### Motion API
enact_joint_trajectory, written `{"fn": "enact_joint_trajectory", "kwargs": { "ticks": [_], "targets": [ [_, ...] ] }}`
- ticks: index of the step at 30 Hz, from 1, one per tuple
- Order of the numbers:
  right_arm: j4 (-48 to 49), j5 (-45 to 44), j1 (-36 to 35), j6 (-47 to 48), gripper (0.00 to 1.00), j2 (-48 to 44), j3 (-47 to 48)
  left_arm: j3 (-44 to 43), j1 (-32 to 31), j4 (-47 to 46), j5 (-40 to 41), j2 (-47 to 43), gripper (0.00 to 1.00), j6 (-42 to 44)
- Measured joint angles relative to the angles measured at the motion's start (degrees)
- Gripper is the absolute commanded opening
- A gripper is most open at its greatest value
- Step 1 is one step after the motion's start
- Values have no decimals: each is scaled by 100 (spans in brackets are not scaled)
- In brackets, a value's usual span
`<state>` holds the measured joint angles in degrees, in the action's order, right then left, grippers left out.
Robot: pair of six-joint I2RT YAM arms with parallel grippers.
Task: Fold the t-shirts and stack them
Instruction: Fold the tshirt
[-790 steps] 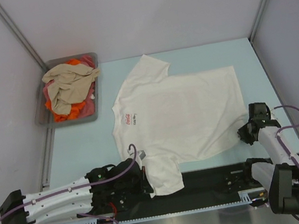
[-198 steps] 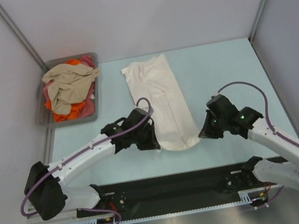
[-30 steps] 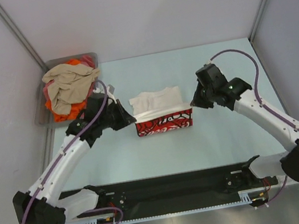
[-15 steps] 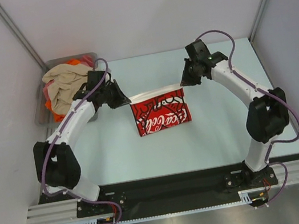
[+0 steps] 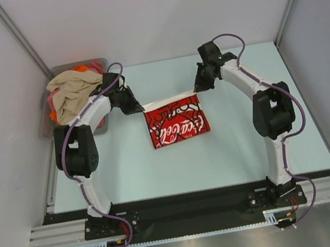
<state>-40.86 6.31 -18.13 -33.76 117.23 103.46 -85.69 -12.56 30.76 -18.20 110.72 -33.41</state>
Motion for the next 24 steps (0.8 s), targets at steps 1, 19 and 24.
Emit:
{"fn": "enact_joint_trajectory", "kwargs": {
  "ticks": [1, 19, 24],
  "targets": [
    [9, 24, 11, 0, 0, 109, 76, -63, 13, -4, -4, 114, 0, 0],
    [-623, 136, 529, 431, 55, 1224, 1906, -3373, 448, 1443, 448, 2050, 58, 227],
    [-111, 590, 459, 393, 58, -295, -87, -1974, 190, 1471, 815, 546, 57, 350]
  ]
}}
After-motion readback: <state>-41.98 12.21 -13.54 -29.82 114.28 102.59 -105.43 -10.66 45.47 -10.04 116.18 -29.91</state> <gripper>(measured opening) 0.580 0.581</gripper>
